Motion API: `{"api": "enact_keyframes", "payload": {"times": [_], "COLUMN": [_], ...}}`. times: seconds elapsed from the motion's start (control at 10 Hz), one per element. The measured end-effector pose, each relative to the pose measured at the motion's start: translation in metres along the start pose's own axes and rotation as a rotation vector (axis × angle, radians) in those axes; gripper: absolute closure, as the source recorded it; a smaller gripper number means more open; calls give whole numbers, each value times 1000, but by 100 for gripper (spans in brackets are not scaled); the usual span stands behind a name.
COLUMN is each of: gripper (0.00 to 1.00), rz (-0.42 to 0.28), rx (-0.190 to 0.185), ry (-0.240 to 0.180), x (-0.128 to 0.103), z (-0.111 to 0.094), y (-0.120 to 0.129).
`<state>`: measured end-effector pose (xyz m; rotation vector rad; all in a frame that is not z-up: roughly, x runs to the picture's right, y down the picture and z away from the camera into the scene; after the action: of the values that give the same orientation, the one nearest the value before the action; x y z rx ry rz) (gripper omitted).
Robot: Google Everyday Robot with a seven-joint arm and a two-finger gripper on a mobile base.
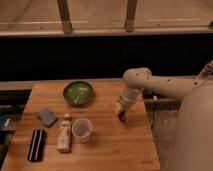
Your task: Place the pepper in the ceramic bowl
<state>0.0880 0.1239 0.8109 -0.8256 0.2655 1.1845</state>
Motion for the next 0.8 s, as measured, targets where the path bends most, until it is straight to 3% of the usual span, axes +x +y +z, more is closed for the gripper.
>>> {"api": "enact_keyframes", "payload": {"times": [0.5,0.8], "gripper": [100,100], "rz": [-156,-241], "rx": [-14,-19], "ry": [-79,-88], "x": [-56,-88], "z": [-24,-29], "y": [34,63]}}
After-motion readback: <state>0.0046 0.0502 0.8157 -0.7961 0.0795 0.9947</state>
